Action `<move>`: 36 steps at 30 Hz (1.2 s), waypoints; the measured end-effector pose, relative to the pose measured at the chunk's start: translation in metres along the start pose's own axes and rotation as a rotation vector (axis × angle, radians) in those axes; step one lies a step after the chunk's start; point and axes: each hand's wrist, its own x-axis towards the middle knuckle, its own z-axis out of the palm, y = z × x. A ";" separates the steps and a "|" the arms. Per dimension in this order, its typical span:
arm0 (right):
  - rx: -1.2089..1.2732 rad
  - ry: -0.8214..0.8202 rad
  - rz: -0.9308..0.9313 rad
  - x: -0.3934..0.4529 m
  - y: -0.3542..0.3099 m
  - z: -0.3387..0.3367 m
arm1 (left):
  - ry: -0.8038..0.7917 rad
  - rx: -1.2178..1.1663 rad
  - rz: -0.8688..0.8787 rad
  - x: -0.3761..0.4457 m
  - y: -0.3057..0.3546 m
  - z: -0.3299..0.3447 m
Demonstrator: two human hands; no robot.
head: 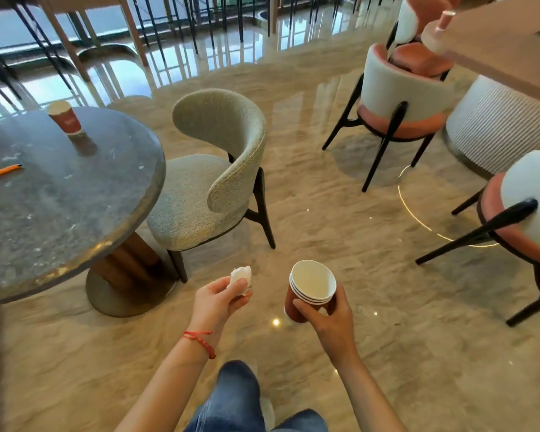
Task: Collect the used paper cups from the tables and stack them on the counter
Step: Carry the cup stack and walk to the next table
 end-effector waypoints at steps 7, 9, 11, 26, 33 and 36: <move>0.012 0.084 0.012 0.097 -0.004 -0.009 | -0.043 0.079 -0.012 0.088 0.030 0.062; 0.010 0.111 0.004 0.132 -0.010 -0.009 | -0.061 0.092 -0.016 0.119 0.042 0.081; 0.008 0.127 -0.011 0.167 -0.019 -0.009 | -0.073 0.109 -0.031 0.148 0.056 0.100; 0.004 0.228 -0.001 0.382 -0.054 -0.055 | -0.151 0.196 -0.082 0.319 0.123 0.254; -0.008 0.172 -0.017 0.508 -0.072 -0.117 | -0.125 0.145 -0.075 0.381 0.143 0.369; -0.028 0.133 -0.035 0.557 -0.084 -0.141 | -0.125 0.126 -0.057 0.401 0.157 0.414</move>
